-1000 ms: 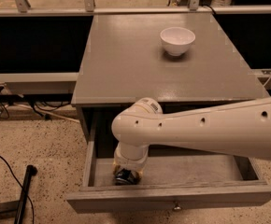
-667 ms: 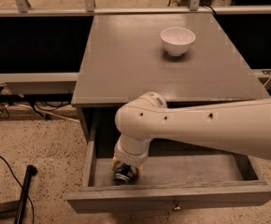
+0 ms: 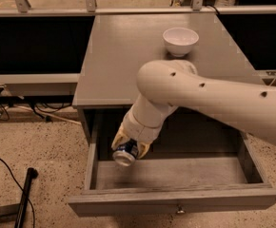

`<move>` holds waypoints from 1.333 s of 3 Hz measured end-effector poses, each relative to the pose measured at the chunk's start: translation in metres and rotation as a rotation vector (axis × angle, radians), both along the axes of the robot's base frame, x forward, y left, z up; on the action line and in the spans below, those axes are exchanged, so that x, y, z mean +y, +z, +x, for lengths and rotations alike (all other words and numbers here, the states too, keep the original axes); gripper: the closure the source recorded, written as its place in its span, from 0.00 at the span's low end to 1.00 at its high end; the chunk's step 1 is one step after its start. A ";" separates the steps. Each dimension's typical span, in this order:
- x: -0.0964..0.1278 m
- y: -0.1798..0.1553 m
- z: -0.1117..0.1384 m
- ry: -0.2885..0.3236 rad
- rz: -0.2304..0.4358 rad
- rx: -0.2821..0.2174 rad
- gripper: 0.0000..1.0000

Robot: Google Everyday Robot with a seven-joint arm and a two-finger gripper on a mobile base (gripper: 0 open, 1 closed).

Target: Pick pepsi can from top drawer and place on counter

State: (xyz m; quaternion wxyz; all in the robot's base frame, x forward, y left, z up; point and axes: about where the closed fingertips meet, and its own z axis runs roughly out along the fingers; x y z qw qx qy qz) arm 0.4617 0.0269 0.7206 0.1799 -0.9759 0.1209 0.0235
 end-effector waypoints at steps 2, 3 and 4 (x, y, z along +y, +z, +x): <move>-0.001 0.087 0.031 0.078 0.106 -0.095 0.60; -0.003 0.087 0.029 0.078 0.106 -0.095 0.60; -0.004 0.095 0.035 0.078 0.114 -0.107 0.58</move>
Offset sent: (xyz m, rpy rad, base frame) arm 0.0581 -0.0064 0.1438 0.1911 -0.1650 0.1126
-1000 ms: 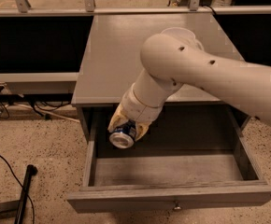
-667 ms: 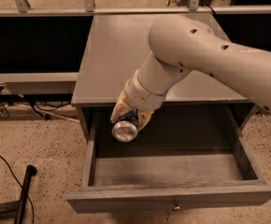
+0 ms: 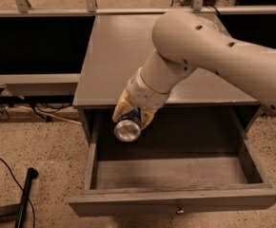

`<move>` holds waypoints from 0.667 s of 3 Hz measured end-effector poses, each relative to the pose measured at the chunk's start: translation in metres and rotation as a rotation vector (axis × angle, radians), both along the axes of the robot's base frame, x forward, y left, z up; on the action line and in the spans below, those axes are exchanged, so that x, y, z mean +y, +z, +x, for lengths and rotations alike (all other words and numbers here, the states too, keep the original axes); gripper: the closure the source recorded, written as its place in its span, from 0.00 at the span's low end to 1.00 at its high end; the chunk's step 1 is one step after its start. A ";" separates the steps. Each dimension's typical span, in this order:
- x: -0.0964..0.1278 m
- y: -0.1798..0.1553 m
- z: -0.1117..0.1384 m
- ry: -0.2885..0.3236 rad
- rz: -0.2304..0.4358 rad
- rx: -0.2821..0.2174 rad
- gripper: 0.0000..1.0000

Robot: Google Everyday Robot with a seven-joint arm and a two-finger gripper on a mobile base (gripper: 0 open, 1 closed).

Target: Pick pepsi can from top drawer and place on counter

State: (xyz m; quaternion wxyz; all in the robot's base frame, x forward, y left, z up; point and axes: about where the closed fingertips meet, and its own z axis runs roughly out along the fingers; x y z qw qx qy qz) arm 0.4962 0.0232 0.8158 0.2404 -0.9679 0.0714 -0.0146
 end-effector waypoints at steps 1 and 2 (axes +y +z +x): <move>0.000 0.000 0.000 0.000 0.000 0.000 0.57; -0.012 0.043 -0.012 0.004 0.005 -0.035 0.57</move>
Offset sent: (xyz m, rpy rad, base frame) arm -0.0283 -0.0326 0.1135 0.0153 -0.0912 0.0068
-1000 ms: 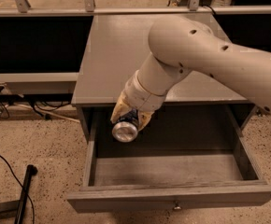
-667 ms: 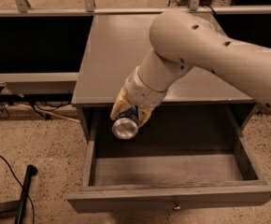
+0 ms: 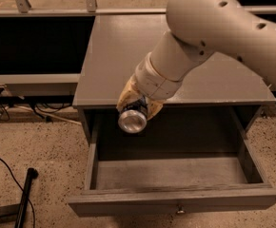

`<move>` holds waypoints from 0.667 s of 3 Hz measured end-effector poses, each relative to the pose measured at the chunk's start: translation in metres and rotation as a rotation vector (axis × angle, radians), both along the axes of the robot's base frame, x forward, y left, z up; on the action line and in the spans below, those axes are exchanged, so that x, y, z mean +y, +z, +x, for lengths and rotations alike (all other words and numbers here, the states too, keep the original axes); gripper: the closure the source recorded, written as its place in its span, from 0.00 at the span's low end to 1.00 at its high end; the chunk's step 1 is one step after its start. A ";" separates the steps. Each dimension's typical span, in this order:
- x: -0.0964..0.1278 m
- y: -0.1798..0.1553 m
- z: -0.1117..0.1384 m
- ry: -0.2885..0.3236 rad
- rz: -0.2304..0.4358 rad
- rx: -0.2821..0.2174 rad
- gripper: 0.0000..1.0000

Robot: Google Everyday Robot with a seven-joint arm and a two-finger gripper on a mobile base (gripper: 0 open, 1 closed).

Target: Pick pepsi can from top drawer and place on counter

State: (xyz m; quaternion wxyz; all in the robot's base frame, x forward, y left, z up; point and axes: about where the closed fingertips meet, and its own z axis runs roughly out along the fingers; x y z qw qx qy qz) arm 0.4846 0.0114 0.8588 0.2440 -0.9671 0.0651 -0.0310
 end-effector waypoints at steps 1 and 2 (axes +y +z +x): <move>-0.028 0.041 -0.036 -0.008 0.013 0.029 0.58; -0.053 0.063 -0.063 -0.044 -0.015 0.049 0.59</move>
Offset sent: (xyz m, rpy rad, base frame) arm -0.0942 -0.0877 0.0856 -0.0591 0.0788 -0.0988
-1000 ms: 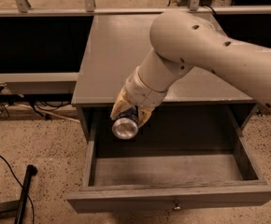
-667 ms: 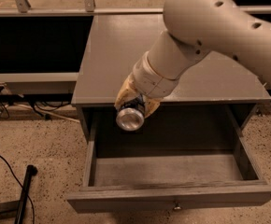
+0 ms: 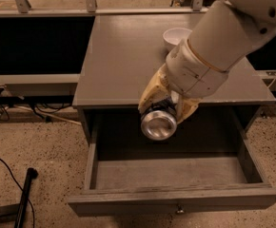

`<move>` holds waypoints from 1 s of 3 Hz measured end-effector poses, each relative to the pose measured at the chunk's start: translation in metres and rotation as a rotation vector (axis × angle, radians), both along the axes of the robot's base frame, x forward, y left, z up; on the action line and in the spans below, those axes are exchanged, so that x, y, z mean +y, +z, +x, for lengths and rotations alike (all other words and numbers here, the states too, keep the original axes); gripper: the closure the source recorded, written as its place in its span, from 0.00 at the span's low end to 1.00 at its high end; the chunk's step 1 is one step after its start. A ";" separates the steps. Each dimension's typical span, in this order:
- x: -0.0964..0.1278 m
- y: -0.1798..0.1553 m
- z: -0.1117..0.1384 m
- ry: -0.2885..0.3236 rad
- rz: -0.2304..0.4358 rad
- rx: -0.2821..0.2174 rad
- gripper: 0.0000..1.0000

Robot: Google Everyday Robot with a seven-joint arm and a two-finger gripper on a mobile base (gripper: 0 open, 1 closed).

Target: Pick pepsi can from top drawer and place on counter

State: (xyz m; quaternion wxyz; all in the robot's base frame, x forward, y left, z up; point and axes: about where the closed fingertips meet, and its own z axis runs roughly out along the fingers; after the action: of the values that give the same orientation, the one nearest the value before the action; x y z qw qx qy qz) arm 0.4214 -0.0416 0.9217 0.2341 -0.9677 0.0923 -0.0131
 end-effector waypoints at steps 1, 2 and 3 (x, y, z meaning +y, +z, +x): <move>-0.009 0.012 0.007 0.000 -0.028 -0.029 0.59; -0.001 0.021 0.036 0.027 -0.043 -0.097 0.59; 0.018 0.019 0.067 0.092 -0.004 -0.138 0.58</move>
Offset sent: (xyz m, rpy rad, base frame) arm 0.0776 0.0088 0.0304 -0.0600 -0.1826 0.0612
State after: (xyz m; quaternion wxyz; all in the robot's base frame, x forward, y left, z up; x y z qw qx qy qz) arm 0.4881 -0.0236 0.9408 0.2384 -0.9682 0.0313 -0.0690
